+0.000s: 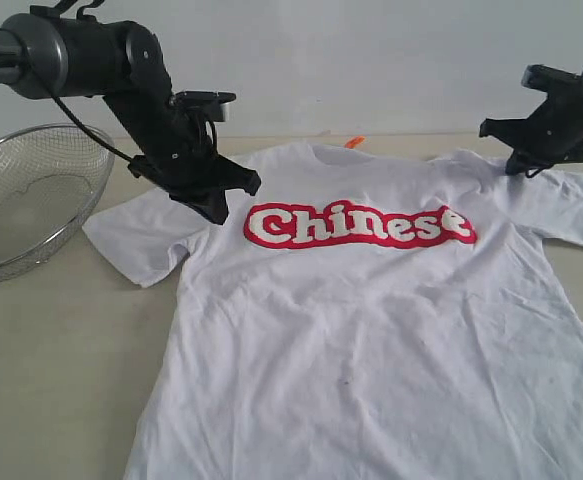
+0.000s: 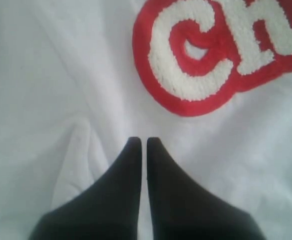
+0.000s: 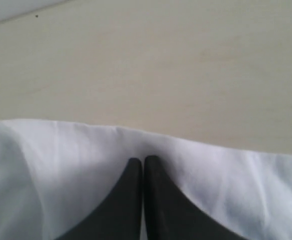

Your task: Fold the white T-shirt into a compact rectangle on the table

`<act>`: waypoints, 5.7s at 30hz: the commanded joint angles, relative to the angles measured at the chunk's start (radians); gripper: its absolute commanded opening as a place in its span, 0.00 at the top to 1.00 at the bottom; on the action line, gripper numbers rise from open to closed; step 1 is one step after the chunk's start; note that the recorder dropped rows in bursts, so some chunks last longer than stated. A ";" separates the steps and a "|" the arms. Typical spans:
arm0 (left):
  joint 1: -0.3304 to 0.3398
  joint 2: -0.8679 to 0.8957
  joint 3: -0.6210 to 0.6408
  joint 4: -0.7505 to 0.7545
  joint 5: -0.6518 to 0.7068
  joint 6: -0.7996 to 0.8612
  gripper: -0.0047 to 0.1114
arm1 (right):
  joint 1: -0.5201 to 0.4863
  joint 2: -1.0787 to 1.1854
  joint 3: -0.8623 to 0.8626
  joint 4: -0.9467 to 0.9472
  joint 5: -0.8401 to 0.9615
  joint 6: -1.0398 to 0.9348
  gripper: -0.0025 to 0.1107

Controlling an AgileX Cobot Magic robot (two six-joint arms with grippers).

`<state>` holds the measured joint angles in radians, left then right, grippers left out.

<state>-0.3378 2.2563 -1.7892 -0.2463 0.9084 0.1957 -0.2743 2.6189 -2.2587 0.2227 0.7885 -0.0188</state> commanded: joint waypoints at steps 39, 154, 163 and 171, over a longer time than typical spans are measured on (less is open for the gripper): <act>-0.001 -0.073 0.062 -0.107 0.155 0.095 0.92 | 0.002 -0.282 0.095 0.324 0.292 -0.195 0.98; -0.214 -0.320 0.838 -0.411 -0.179 0.310 0.92 | 0.284 -0.761 1.480 -0.006 -0.104 -0.100 0.98; -0.221 -0.374 0.918 -0.437 -0.203 0.322 0.92 | 0.284 -0.868 1.478 -0.053 -0.185 -0.047 0.98; -0.221 -0.433 0.918 -0.448 -0.194 0.322 0.92 | 0.284 -0.915 1.477 -0.041 -0.286 -0.042 0.98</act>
<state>-0.5563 1.8541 -0.8734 -0.6827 0.7126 0.5087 0.0114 1.7151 -0.7849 0.1862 0.5342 -0.0666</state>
